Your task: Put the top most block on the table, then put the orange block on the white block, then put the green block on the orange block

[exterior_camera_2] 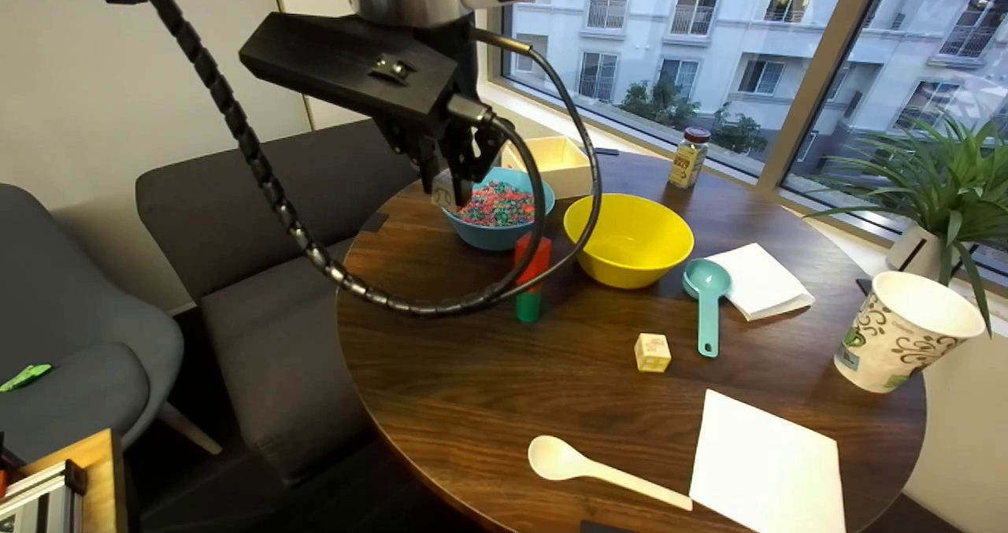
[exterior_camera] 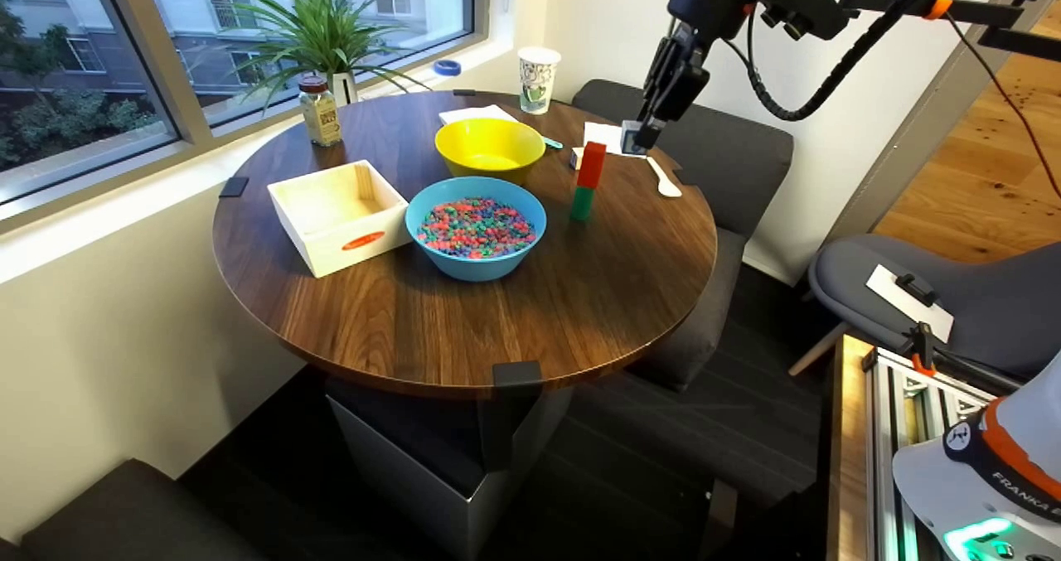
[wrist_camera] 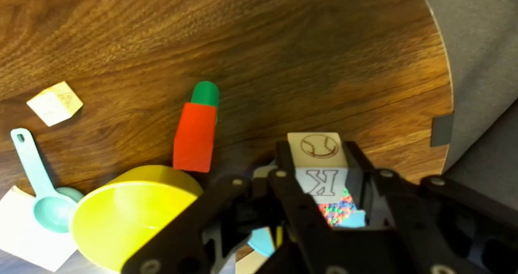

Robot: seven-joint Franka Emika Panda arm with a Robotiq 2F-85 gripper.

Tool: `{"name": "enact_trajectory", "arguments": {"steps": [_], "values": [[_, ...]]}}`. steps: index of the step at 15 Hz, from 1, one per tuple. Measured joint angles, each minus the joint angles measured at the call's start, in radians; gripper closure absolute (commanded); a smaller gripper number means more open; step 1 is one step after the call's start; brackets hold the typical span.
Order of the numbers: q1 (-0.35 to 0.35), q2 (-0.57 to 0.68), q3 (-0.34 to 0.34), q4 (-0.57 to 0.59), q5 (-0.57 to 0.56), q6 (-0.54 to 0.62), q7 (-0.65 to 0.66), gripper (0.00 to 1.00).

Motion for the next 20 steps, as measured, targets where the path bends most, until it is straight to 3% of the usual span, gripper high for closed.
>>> {"name": "enact_trajectory", "arguments": {"steps": [8, 9, 11, 16, 20], "values": [[0.0, -0.051, -0.014, -0.071, 0.002, -0.005, -0.071, 0.66], [0.0, -0.051, -0.014, -0.071, 0.002, -0.005, -0.071, 0.91], [0.0, -0.051, -0.014, -0.071, -0.006, -0.005, -0.064, 0.91], [-0.001, -0.05, 0.009, -0.118, -0.1, 0.003, 0.128, 0.91], [-0.001, -0.049, 0.034, -0.185, -0.109, 0.061, 0.288, 0.91]]}}
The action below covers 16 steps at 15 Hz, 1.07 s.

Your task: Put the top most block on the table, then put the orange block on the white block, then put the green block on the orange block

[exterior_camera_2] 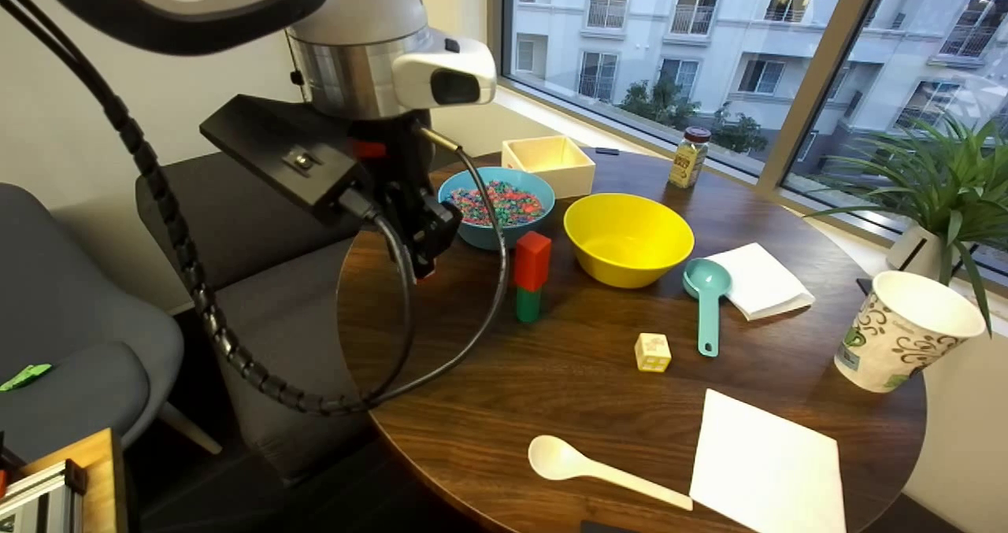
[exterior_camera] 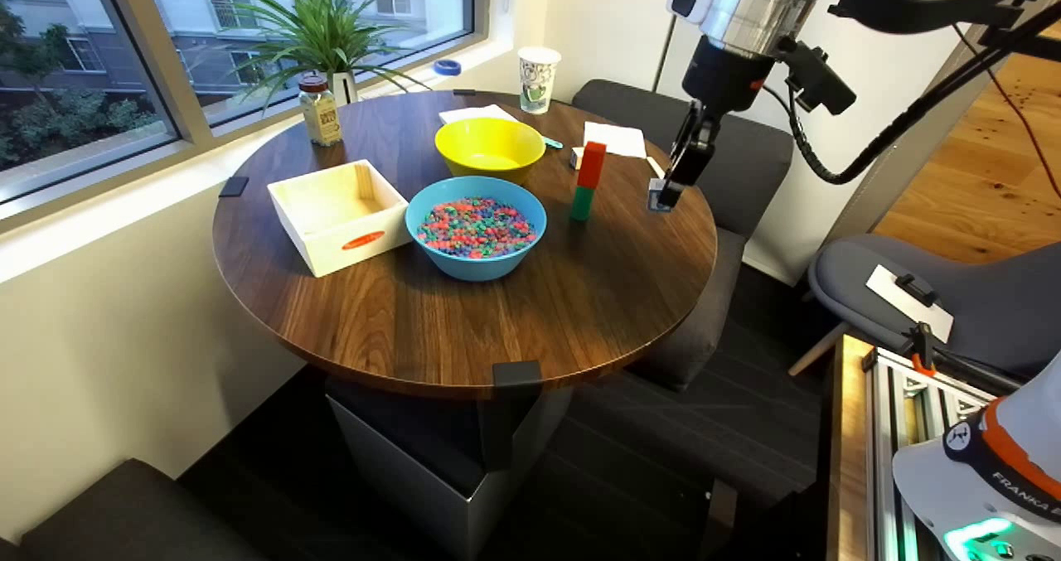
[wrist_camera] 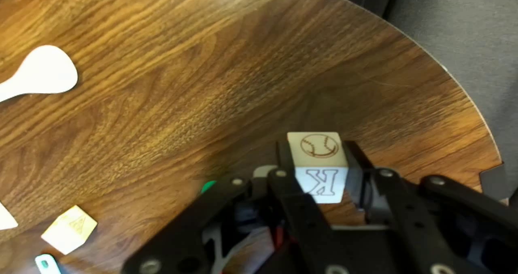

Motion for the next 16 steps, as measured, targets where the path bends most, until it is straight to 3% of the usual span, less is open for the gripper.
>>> {"name": "enact_trajectory", "arguments": {"steps": [9, 16], "values": [[-0.005, 0.061, 0.005, -0.153, 0.0, 0.32, 0.151, 0.91], [-0.008, 0.119, 0.004, -0.155, 0.0, 0.397, 0.152, 0.91]]}}
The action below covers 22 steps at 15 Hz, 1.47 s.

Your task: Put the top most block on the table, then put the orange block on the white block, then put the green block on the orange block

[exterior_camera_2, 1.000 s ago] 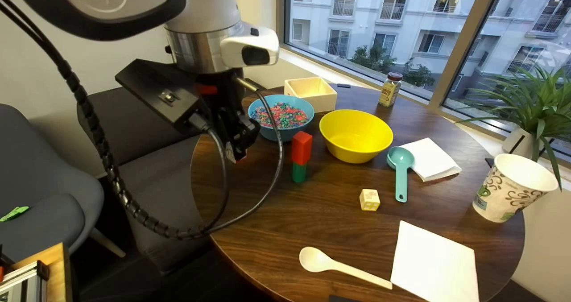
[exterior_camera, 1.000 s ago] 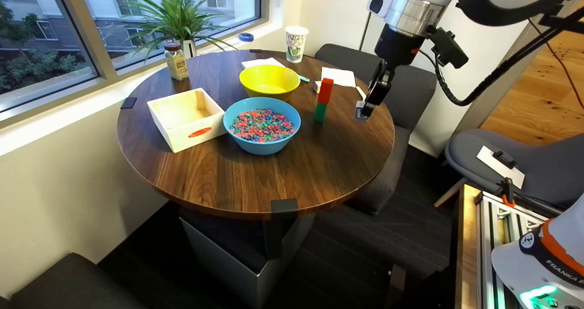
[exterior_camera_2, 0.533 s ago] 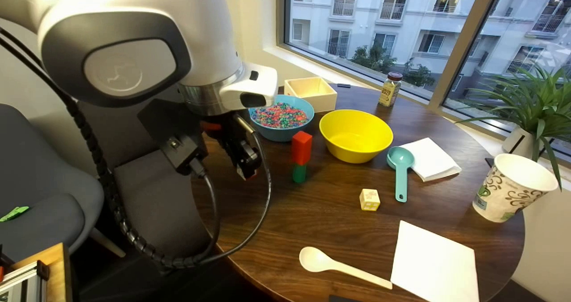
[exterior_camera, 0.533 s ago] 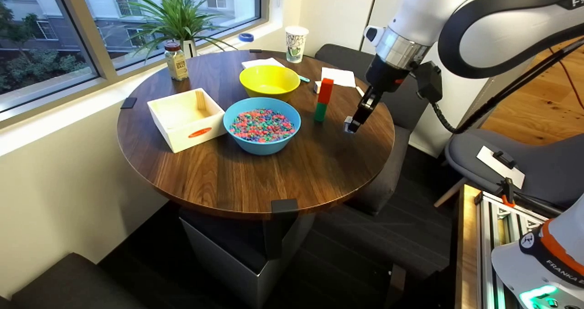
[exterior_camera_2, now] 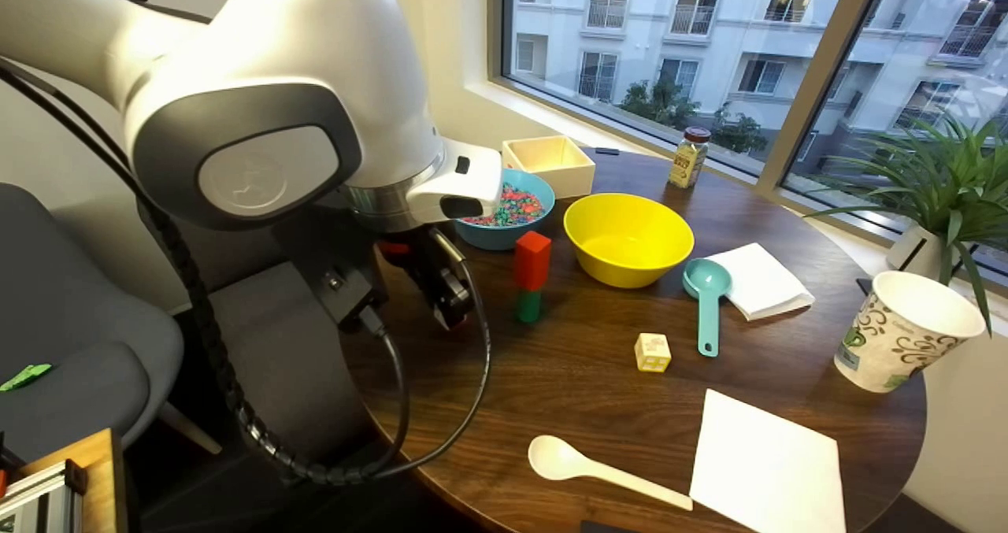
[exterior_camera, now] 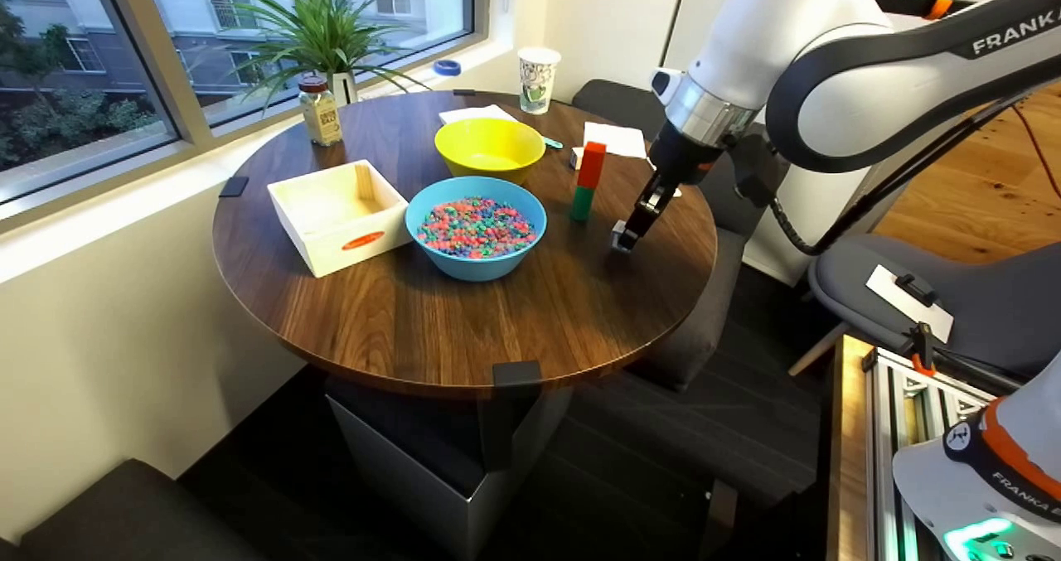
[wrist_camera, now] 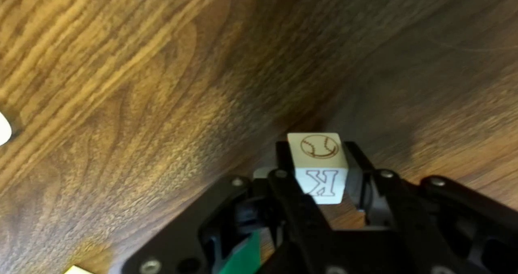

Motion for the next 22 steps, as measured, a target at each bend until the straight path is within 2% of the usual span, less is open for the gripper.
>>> {"name": "enact_trajectory", "arguments": {"steps": [3, 4, 7, 10, 11, 15, 20, 22], "values": [[-0.003, 0.014, 0.0, 0.0, 0.0, 0.006, 0.0, 0.91], [-0.004, 0.018, 0.0, 0.0, 0.0, 0.008, 0.0, 0.45], [-0.008, 0.022, -0.001, 0.001, 0.0, 0.011, 0.0, 0.27], [-0.014, 0.022, -0.001, 0.005, -0.003, 0.02, 0.006, 0.04], [-0.015, 0.021, -0.001, 0.01, -0.008, 0.021, 0.009, 0.0], [-0.015, -0.006, 0.004, 0.049, -0.02, 0.006, 0.017, 0.0], [-0.015, -0.088, 0.007, 0.136, -0.04, -0.155, 0.027, 0.0], [-0.017, -0.11, 0.004, 0.166, -0.052, -0.177, 0.016, 0.0]]}}
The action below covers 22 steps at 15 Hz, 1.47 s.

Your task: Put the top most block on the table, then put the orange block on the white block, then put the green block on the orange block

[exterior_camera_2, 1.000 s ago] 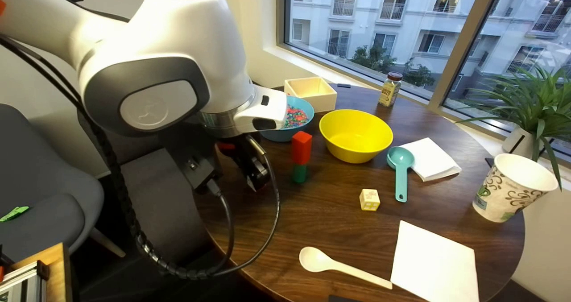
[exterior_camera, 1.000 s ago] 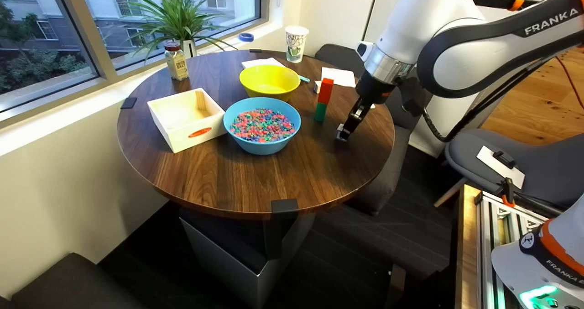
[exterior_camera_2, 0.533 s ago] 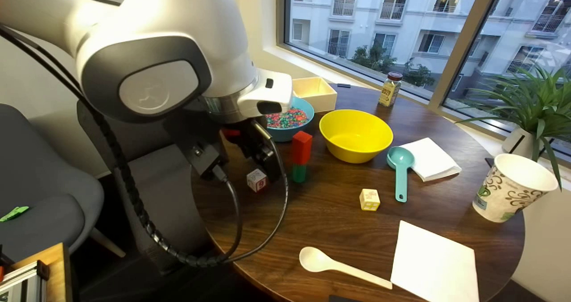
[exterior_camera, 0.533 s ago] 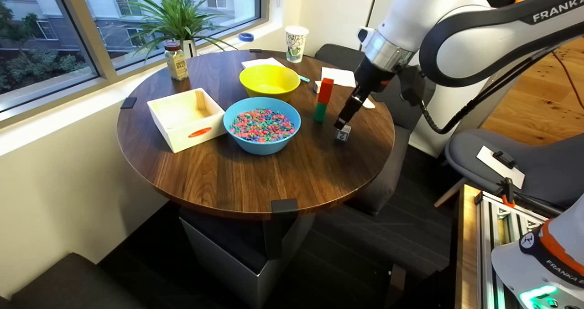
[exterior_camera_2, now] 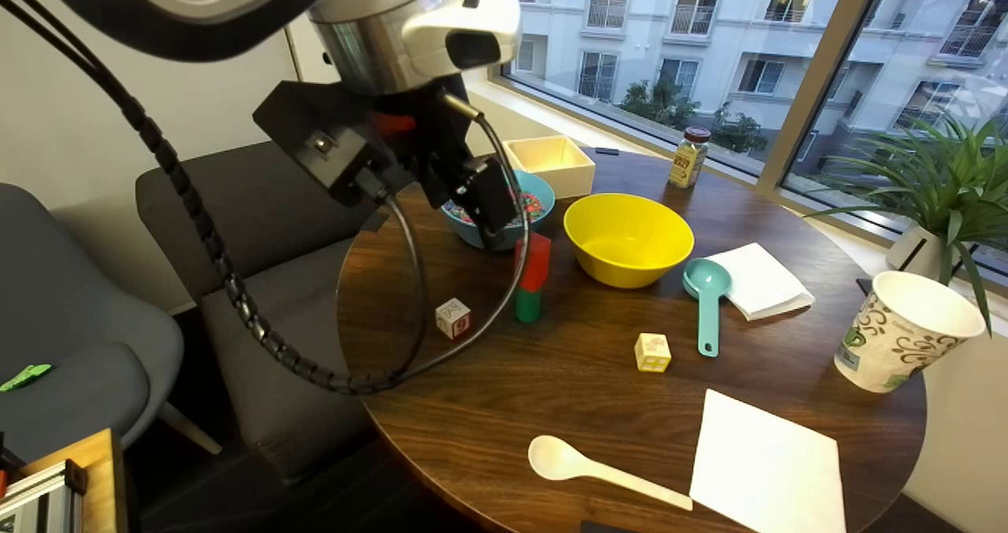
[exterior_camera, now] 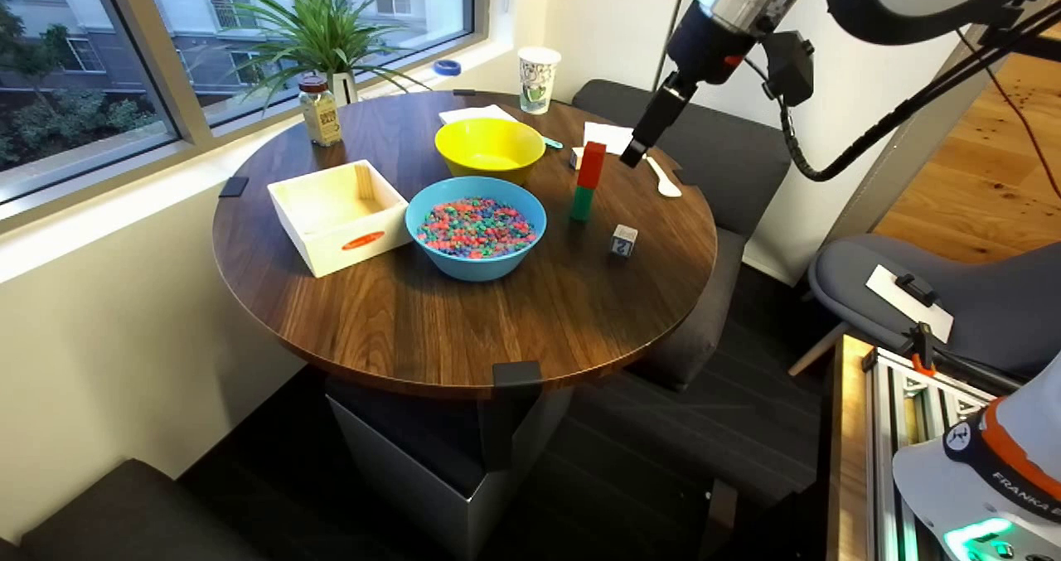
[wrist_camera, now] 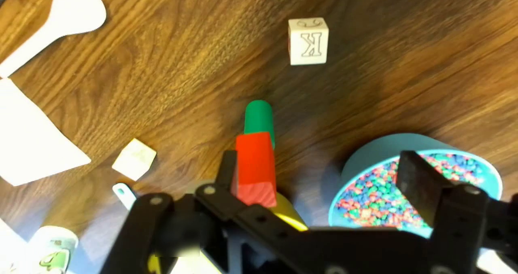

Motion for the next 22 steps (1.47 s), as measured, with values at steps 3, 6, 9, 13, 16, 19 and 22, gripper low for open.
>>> {"name": "enact_trajectory", "arguments": {"steps": [3, 6, 9, 13, 16, 19, 22], "values": [[0.0, -0.006, -0.009, 0.025, 0.0, 0.0, -0.044, 0.0], [0.0, -0.005, -0.01, 0.026, 0.0, 0.0, -0.052, 0.0], [-0.003, -0.004, -0.011, 0.026, -0.005, 0.008, -0.052, 0.0], [-0.027, 0.017, -0.031, 0.026, -0.009, 0.056, -0.057, 0.0], [-0.029, 0.044, -0.048, 0.026, 0.008, 0.074, -0.072, 0.0], [-0.027, 0.068, -0.057, 0.026, 0.058, 0.093, -0.114, 0.0], [-0.023, 0.094, -0.058, 0.029, 0.104, 0.121, -0.159, 0.0]]}}
